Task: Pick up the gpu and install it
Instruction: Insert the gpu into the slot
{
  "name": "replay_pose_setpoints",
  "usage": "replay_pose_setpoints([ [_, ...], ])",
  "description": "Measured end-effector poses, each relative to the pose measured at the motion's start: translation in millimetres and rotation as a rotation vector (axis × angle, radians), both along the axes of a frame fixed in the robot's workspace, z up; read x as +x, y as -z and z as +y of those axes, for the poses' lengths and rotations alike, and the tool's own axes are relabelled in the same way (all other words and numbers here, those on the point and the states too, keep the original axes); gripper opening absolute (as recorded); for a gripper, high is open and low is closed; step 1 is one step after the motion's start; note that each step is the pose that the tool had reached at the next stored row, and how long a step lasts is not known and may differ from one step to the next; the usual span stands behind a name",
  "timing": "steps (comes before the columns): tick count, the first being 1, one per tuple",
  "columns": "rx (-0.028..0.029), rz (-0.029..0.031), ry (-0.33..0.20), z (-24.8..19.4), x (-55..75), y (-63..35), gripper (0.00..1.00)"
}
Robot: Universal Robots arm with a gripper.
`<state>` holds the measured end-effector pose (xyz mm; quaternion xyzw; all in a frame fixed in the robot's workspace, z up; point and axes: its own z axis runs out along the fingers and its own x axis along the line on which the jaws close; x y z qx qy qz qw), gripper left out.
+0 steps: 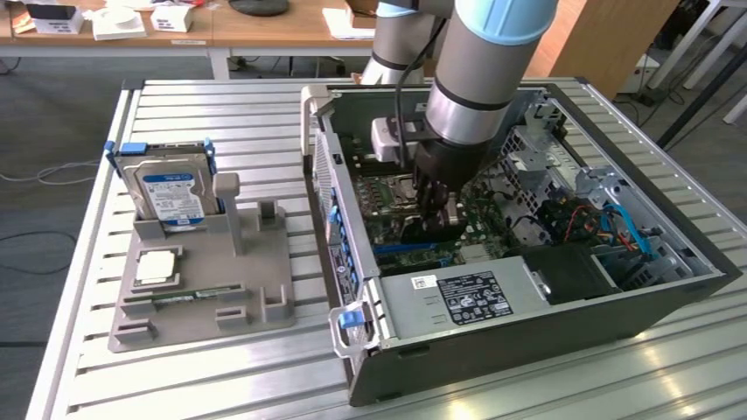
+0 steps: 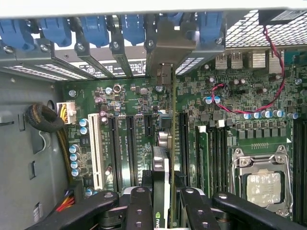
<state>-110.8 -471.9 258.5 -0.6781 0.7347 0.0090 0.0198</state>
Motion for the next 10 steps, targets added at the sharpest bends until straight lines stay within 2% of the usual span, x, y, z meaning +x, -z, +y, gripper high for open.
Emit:
replay_pose_setpoints([
  [10,-0.0001,0.0000,0.000,0.0,-0.8,3.3,0.27],
])
